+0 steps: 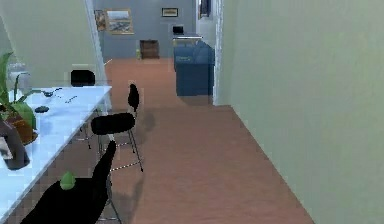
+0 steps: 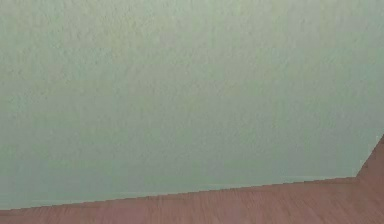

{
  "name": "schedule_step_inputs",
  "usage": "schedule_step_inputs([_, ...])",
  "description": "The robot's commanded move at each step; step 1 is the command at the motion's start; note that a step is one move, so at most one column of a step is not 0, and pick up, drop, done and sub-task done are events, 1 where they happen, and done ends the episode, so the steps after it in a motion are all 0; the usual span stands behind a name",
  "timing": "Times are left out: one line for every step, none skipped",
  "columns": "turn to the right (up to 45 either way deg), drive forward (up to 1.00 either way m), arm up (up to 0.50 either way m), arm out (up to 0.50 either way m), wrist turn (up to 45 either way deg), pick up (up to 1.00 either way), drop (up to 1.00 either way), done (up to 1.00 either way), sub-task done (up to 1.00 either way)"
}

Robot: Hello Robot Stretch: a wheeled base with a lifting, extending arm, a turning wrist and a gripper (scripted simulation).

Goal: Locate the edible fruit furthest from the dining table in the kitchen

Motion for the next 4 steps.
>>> schedule_step_inputs([0.0,0.25,0.00,0.00,0.0,0.00,0.00,0.00,0.00])
schedule_step_inputs([-45.0,0.00,0.00,0.00,0.0,0.00,0.00,0.00,0.00])
schedule_step_inputs([-45.0,0.00,0.00,0.00,0.0,0.00,0.00,0.00,0.00])
schedule_step_inputs([-45.0,0.00,0.00,0.00,0.0,0.00,0.00,0.00,0.00])
